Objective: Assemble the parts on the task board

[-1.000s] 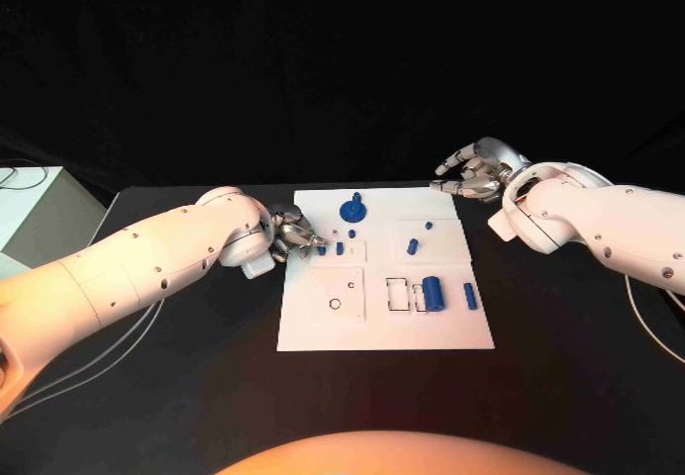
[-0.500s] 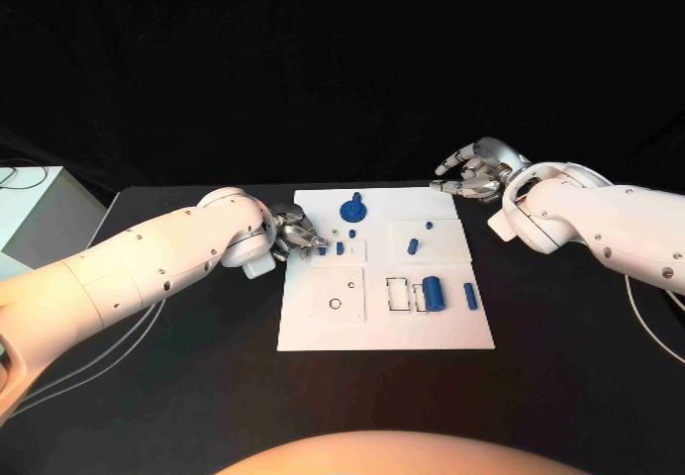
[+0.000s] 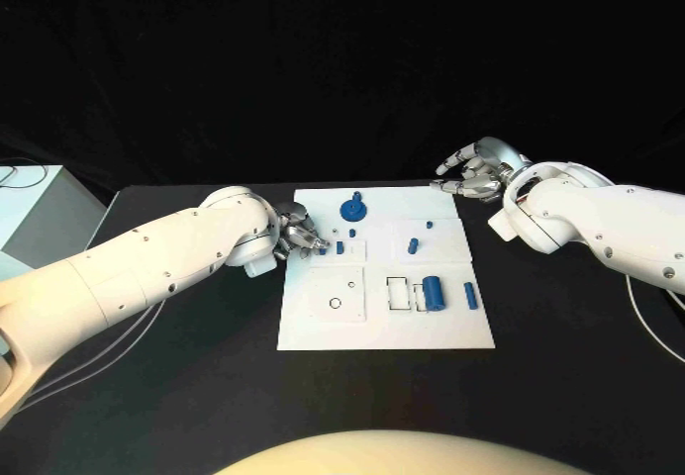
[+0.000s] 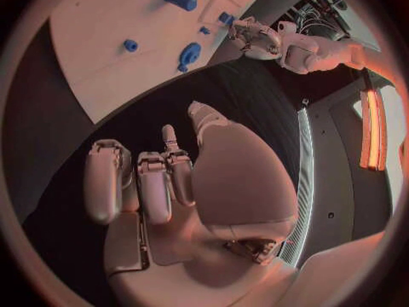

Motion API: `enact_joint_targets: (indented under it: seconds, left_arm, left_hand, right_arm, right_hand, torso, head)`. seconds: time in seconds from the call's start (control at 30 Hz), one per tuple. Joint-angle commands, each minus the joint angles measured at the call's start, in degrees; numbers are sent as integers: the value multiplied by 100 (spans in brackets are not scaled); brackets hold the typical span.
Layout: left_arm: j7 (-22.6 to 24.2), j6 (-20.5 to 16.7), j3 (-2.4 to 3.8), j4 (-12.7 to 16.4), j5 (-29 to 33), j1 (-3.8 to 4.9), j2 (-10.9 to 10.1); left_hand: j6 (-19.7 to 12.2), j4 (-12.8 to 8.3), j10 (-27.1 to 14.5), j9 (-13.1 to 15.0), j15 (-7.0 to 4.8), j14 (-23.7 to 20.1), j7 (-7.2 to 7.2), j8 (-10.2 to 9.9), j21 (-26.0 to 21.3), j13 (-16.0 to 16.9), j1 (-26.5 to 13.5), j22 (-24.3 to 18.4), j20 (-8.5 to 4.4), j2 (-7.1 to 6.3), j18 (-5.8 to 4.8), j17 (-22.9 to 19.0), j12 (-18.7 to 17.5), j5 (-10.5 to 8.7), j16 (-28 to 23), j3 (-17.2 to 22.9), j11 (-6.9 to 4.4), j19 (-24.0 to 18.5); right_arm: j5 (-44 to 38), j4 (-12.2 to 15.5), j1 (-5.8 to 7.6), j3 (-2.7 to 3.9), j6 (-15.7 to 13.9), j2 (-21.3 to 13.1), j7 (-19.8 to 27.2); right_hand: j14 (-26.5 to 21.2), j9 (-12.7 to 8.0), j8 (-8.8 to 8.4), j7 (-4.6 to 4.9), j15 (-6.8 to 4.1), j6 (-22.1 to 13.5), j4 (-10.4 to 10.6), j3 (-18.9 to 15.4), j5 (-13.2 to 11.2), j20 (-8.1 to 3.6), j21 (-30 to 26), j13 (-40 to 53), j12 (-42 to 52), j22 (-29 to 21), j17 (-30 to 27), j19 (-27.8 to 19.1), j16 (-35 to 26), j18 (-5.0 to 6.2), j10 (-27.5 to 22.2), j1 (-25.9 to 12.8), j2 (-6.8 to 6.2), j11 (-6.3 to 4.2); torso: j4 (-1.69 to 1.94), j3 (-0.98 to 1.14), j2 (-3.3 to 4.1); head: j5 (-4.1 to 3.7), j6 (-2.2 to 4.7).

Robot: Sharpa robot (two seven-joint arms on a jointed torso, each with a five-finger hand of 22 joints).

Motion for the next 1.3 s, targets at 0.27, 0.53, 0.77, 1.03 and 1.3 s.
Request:
enact_joint_targets:
  seconds: [0.27, 0.53, 0.77, 1.03, 1.3]
  left_arm:
    - [-290, 396, -11, 29, -362, -13, 16]
    - [-337, 437, -10, 45, -463, -14, 0]
    - [-346, 426, -8, 46, -476, -14, -9]
    - [-339, 350, -8, 31, -420, -14, 5]
    - [-326, 306, -5, 54, -344, -15, -31]
  left_hand:
    - [71, -1345, 103, -24, -8, 327, -7, 31, 65, 106, 61, 68, -13, 1, -74, 656, 104, 50, 49, 1235, -5, 58]
    - [137, -1392, 170, -54, -12, 356, -12, 25, 100, 198, 62, 119, -16, -53, -85, 727, 195, 115, 88, 1211, -11, 101]
    - [207, -1370, 219, -72, -19, 374, -30, 36, 132, 248, -9, 169, -21, -102, -95, 768, 249, 153, 110, 1178, -23, 140]
    - [253, -1168, 291, -94, -46, 383, -91, 62, 127, 254, -201, 181, -44, -132, -100, 782, 290, 63, 117, 932, -67, 160]
    - [394, -367, 263, -275, -81, 387, -144, -29, 84, 254, -528, 176, -80, -413, -109, 795, 355, -3, 121, -461, -98, 194]
  right_arm:
    - [-4, 17, -2, 3, 70, -12, 50]
    - [-1, 20, -2, 3, 69, -21, 52]
    - [1, 20, -2, 3, 67, -24, 55]
    - [5, 20, -3, 3, 66, -24, 59]
    - [6, 22, -4, 3, 63, -31, 60]
  right_hand:
    - [530, -8, 31, -6, 27, -17, 9, 31, 40, 14, -30, 957, 35, 383, 1228, 247, -19, -35, 39, -85, -2, 14]
    - [528, -8, 32, -6, 27, -15, 13, 32, 42, 14, -37, 956, 34, 377, 1220, 246, -23, -34, 37, -92, 0, 14]
    - [528, -8, 32, -6, 27, -15, 13, 32, 42, 14, -37, 956, 34, 377, 1220, 246, -23, -34, 37, -92, 0, 14]
    - [528, -8, 32, -6, 27, -15, 13, 32, 42, 14, -37, 956, 34, 377, 1220, 246, -23, -34, 37, -92, 0, 14]
    - [528, -8, 32, -6, 27, -15, 13, 32, 42, 14, -37, 956, 34, 377, 1220, 246, -23, -34, 37, -92, 0, 14]
  torso:
    - [3, -2, 4]
    - [1, -3, 11]
    - [5, -2, 9]
    - [6, 1, 9]
    - [1, 1, 13]
  head:
    - [0, -7]
    - [6, -4]
    - [1, -12]
    - [-4, -5]
    - [-7, 10]
